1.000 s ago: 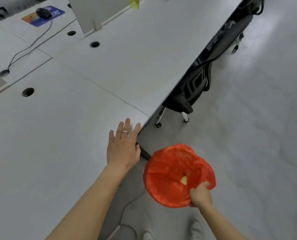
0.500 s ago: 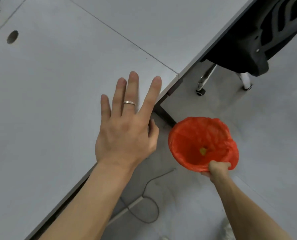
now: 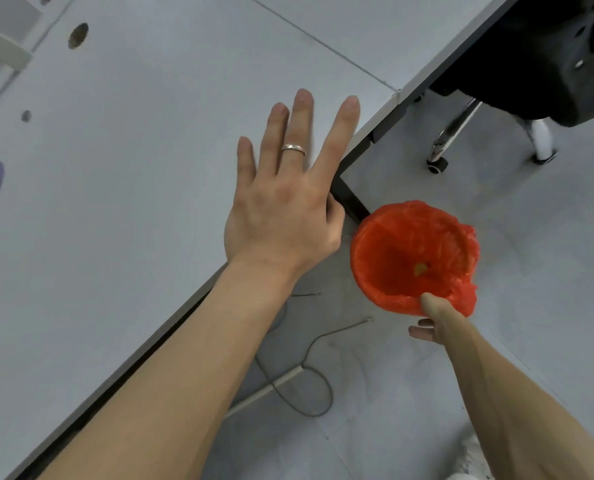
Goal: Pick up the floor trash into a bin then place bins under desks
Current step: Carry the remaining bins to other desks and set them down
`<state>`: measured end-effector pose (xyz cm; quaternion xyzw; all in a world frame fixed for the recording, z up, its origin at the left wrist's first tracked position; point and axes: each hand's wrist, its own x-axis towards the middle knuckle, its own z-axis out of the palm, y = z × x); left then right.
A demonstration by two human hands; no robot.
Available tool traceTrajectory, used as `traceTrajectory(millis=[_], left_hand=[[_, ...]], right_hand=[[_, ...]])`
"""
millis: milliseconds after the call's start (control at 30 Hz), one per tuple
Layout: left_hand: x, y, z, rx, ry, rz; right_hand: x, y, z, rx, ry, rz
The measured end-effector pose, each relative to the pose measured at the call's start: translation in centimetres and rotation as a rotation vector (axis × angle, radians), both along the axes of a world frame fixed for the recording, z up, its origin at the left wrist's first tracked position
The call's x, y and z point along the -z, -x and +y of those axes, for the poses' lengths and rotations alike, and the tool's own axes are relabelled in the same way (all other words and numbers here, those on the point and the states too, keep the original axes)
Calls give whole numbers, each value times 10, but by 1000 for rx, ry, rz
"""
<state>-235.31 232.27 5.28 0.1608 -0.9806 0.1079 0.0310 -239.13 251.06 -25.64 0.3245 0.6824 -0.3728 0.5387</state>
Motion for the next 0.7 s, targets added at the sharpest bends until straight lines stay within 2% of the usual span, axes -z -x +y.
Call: traceTrajectory(millis=[167, 300, 400, 500, 700], left_hand=[[-5, -4, 3, -31, -99, -52], [-19, -24, 33, -95, -223, -163], [-47, -81, 58, -94, -280, -197], [-77, -149, 68, -320, -381, -231], [-162, -299, 63, -703, -549, -173]], right_hand=[[-55, 0, 5, -141, -4, 15], [-108, 0, 4, -441, -12, 177], [-191, -20, -4, -725, 42, 350], [-275, -54, -14, -988, 124, 507], [-462, -160, -38, -1281, 298, 865]])
